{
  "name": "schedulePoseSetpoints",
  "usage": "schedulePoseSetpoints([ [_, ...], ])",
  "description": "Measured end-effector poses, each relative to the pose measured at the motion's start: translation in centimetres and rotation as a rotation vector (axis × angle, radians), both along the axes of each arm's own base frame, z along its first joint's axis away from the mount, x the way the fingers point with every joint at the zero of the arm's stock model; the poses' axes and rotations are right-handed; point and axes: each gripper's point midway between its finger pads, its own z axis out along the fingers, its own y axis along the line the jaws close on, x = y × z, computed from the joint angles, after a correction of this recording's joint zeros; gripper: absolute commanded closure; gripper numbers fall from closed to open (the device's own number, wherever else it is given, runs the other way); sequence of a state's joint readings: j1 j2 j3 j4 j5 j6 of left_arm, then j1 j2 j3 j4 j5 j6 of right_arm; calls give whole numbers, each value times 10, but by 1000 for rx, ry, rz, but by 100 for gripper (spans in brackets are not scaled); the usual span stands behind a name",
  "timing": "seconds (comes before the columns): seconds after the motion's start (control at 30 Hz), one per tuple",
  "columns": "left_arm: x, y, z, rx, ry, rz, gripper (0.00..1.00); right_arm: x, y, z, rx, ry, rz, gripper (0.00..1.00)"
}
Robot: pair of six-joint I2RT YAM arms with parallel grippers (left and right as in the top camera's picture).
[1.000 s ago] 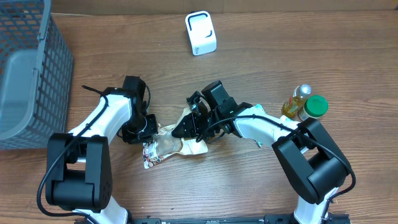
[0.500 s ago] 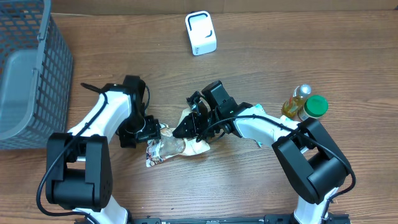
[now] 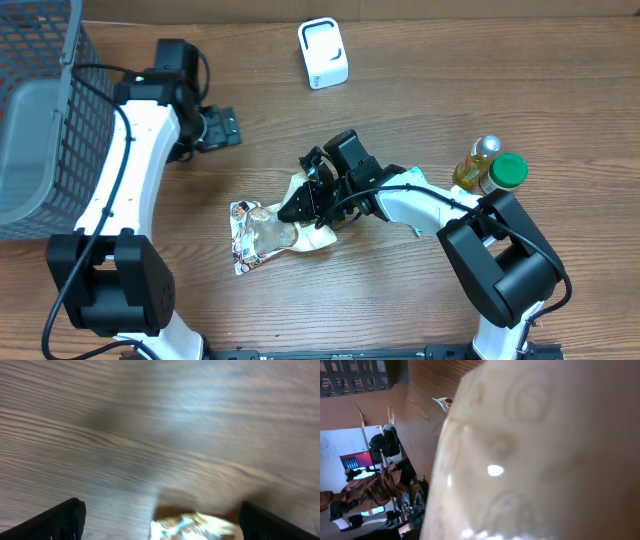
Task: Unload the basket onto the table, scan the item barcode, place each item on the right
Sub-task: 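Release the pouch with the left gripper and retract the left arm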
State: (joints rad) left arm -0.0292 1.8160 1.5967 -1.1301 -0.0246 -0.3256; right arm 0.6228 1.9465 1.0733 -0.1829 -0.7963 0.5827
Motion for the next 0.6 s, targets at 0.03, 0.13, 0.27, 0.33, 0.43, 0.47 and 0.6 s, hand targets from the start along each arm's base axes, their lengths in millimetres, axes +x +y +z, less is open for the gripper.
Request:
schedulePoseSetpoints([
  [0.03,1,7,0,17,-5,15,0,0,0,0,0,0,-1,78],
  [0.13,5,41,2,86,-24,86,0,0,0,0,-1,0,-1,79],
  [0.27,2,67,3,126,-24,144,0,0,0,0,0,0,-1,79],
  [0.33,1,76,4,138,-22,164,0,0,0,0,0,0,-1,79],
  [0.43,1,77,4,142,-22,167,1,0,0,0,-1,0,0,79],
  [0.47,1,77,4,143,-22,167,0,0,0,0,-1,1,-1,79],
  [0.6,1,77,4,143,-22,167,1,0,0,0,-1,0,-1,79],
])
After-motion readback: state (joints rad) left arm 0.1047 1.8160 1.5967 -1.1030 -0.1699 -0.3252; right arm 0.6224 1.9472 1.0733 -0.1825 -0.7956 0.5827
